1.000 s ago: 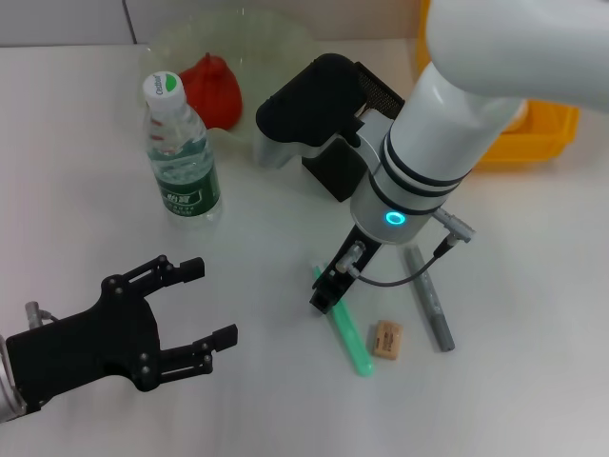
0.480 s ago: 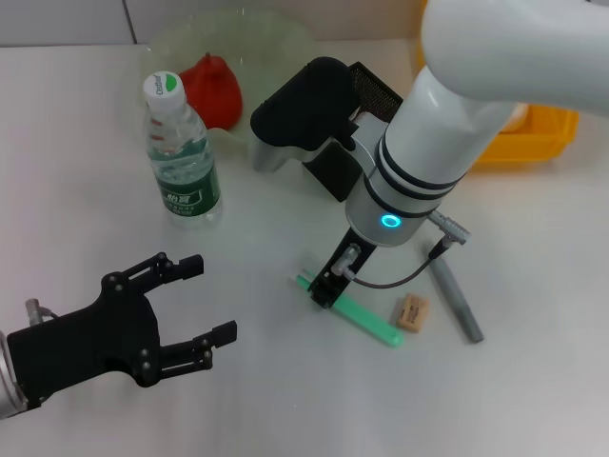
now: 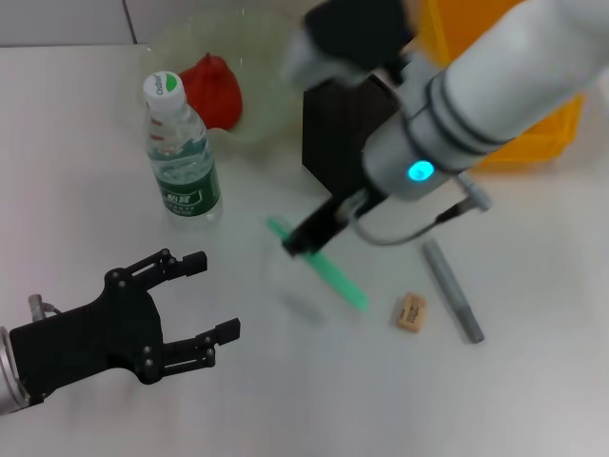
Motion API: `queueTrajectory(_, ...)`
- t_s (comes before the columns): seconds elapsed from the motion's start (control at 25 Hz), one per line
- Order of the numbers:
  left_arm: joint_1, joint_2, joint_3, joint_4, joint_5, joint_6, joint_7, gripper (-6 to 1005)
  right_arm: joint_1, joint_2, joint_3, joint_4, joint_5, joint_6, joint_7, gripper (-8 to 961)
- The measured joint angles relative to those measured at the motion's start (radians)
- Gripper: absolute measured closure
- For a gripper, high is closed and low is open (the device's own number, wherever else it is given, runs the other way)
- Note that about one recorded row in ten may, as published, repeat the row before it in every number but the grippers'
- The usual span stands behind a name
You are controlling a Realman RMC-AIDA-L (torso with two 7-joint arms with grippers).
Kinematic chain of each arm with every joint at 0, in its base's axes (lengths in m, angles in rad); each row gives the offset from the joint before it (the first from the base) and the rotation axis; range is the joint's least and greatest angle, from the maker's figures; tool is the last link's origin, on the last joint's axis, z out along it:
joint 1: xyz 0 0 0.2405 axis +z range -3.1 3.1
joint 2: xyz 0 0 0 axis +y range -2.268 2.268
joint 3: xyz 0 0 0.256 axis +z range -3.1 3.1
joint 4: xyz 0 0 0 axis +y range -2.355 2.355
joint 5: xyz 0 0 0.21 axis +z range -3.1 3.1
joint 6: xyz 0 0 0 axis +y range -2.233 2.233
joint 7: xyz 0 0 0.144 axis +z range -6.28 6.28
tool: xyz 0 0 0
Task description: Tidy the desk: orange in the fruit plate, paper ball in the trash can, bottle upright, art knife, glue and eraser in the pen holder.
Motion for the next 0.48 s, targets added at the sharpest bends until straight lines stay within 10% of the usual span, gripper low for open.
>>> queueTrajectory(0.28, -0.006, 0.000, 0.000, 0.000, 0.000, 0.005, 0.000, 137, -0.257, 0.003, 0.224, -0.286, 0.088, 0.160, -0.289, 770)
queueTrajectory(0.48, -0.008, 0.000, 0.004, 0.000, 0.000, 0.005, 0.000, 137, -0.404, 0.003, 0.230, -0.171, 0.600, 0.430, -0.910, 764)
